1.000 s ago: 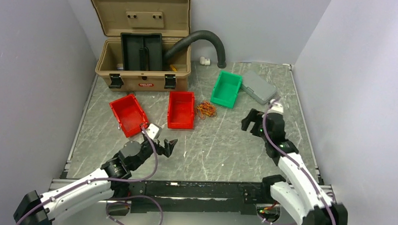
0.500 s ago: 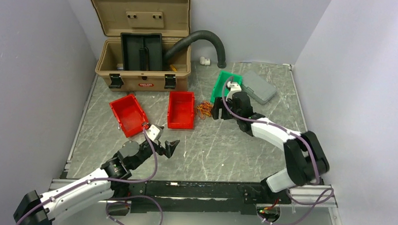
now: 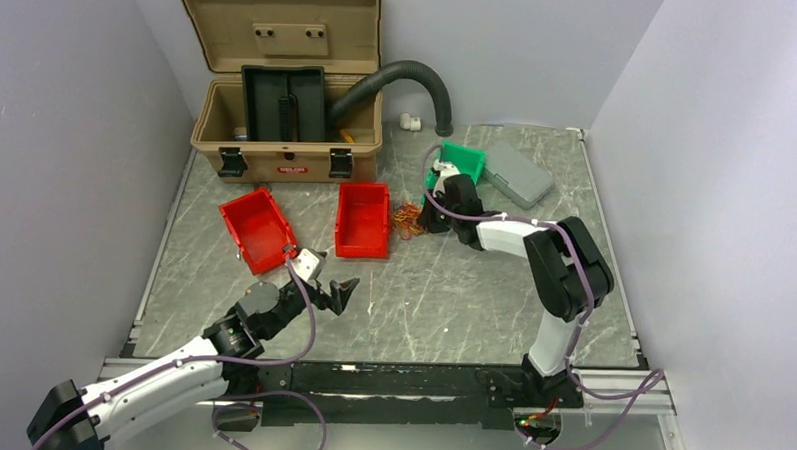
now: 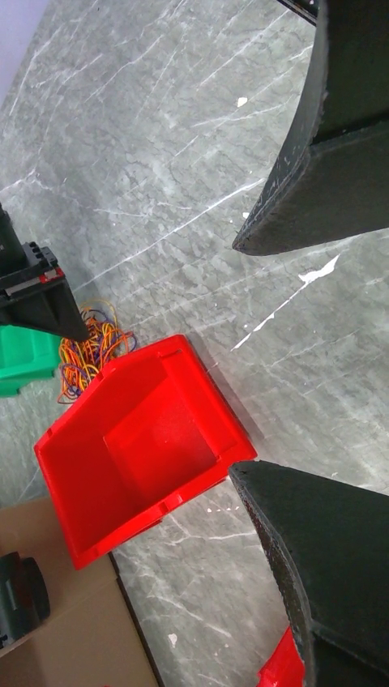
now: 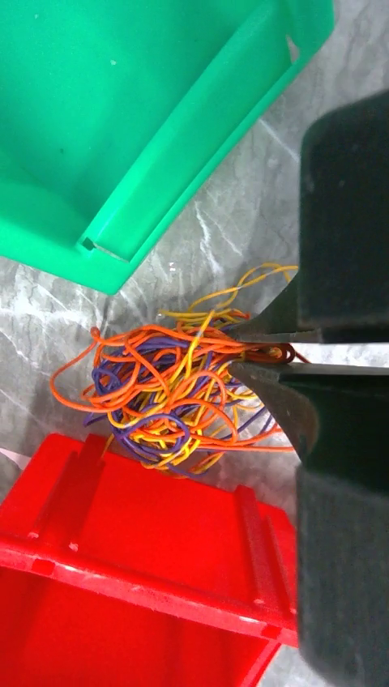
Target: Untangle the cables
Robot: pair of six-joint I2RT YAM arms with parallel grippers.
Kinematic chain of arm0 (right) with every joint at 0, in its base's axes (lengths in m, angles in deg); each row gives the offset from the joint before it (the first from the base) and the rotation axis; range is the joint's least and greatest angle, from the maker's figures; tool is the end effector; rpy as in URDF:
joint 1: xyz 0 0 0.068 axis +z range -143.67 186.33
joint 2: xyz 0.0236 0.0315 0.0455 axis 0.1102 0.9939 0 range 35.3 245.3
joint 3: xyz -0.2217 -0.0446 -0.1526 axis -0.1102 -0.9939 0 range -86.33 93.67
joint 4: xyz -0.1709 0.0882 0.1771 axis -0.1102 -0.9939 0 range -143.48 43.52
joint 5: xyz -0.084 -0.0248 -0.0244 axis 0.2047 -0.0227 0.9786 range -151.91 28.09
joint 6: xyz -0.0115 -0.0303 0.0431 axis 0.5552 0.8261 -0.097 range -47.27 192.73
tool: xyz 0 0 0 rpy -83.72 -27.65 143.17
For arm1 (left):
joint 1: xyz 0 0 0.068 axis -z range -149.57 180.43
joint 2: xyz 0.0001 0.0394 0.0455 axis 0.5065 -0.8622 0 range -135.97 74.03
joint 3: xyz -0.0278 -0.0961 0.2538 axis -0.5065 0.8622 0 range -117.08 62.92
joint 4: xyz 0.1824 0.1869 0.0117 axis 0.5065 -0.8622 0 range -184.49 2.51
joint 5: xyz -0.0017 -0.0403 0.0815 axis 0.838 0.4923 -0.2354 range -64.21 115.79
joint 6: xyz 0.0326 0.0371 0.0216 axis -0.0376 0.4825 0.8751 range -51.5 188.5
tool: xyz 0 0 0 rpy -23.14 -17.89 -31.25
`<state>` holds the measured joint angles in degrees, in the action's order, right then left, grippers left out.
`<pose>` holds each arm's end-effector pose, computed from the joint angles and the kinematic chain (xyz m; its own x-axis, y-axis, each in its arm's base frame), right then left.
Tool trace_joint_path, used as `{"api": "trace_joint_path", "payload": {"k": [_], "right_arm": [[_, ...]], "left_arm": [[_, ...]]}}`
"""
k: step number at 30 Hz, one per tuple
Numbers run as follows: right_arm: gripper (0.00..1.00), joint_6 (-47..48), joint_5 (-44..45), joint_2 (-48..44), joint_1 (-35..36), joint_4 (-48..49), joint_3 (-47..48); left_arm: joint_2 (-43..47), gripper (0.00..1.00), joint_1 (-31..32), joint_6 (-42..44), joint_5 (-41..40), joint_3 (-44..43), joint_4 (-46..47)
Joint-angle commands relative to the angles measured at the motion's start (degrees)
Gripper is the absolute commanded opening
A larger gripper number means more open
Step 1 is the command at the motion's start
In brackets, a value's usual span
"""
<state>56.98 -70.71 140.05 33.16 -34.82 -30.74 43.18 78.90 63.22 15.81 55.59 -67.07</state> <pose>0.3360 0.1762 0.1563 -0.6732 -0.0400 -0.7384 -0.3863 0.8705 0.3050 0.1047 -0.1089 0.2002 -0.0930 -0.0318 -0.9952 0.6166 0.7829 -0.0826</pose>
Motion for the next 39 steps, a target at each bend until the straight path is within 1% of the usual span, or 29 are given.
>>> {"api": "trace_joint_path", "payload": {"k": [1, 4, 9, 11, 13, 15, 17, 18, 19, 20, 21, 23, 25, 28, 29, 31, 32, 35, 38, 39], "right_arm": [[0.01, -1.06, 2.33, -7.11, 0.25, 2.65, -3.33], [0.0, -2.4, 5.11, -16.71, 0.24, 1.54, -9.38], [0.0, -4.21, 0.97, -33.05, 0.21, 1.36, -21.86], [0.0, -6.35, -1.1, -39.38, 0.27, 1.05, -26.64], [0.0, -9.07, -3.77, -44.74, 0.37, 1.27, -31.48], [0.0, -13.05, -5.72, -49.23, 0.49, 3.15, -36.04], [0.01, -16.5, -8.18, -52.72, 0.67, 6.95, -40.31], [0.12, -17.87, -8.62, -54.15, 0.7, 7.51, -41.59], [0.43, -18.93, -8.83, -55.26, 0.76, 7.08, -42.39], [0.64, -19.59, -8.47, -56.55, 0.76, 5.6, -42.63], [0.76, -20.05, -7.17, -57.82, 0.77, 3.35, -42.47], [0.83, -19.37, -3.65, -60.41, 0.85, -1.81, -41.63], [0.84, -16.68, 0.1, -62.05, 0.83, -7.29, -39.87], [0.78, -14.05, 3.0, -62.57, 0.76, -11.1, -37.84], [0.75, -13.54, 4.04, -62.27, 0.7, -11.44, -37.38], [0.66, -13.16, 5.54, -61.07, 0.76, -13.35, -36.63], [0.63, -12.95, 5.24, -60.28, 0.71, -13.63, -36.3], [0.61, -12.9, 2.76, -57.64, 0.77, -13.39, -35.66], [0.56, -12.4, -1.09, -55.8, 0.72, -11.24, -36.26], [0.56, -12.42, -2.26, -55.27, 0.76, -10.05, -36.57]], "left_arm": [[-0.6, 0.99, 0.19, 0.09, 0.91, 0.21, 3.66], [-3.61, 0.99, 0.07, -0.27, 2.33, -0.5, 3.82], [-7.98, 0.99, 0.11, -2.43, 5.58, -3.26, 3.56], [-9.81, 0.99, 0.05, -4.26, 6.49, -6.23, 1.65], [-12.12, 0.99, 0.09, -8.13, 6.52, -8.73, -0.24], [-14.64, 0.99, -0.1, -14.36, 6.13, -10.75, -1.89], [-17.2, 1.0, -0.21, -20.06, 8.87, -12.21, -1.57], [-18.43, 0.99, -0.23, -22.25, 11.25, -12.56, -0.32], [-19.99, 0.99, -0.15, -24.38, 13.37, -12.8, 1.38], [-22.25, 0.99, -0.18, -26.52, 15.02, -12.99, 3.05], [-24.18, 0.99, -0.16, -28.4, 16.42, -13.4, 4.73], [-28.36, 0.98, -0.17, -31.28, 19.74, -15.12, 6.89], [-32.68, 0.95, 0.13, -32.72, 21.99, -17.25, 7.61], [-38.01, 0.93, 1.08, -35.17, 22.26, -19.38, 9.22], [-39.44, 0.92, 1.55, -35.91, 21.95, -19.96, 9.78], [-42.41, 0.85, 2.52, -36.74, 21.09, -21.58, 10.2], [-43.93, 0.83, 3.1, -36.92, 20.5, -22.64, 9.9], [-48.04, 0.79, 4.81, -37.77, 17.76, -25.85, 7.52], [-51.61, 0.67, 5.55, -40.82, 16.18, -26.08, 7.86], [-52.46, 0.66, 5.77, -41.99, 15.71, -25.57, 8.69]]}}
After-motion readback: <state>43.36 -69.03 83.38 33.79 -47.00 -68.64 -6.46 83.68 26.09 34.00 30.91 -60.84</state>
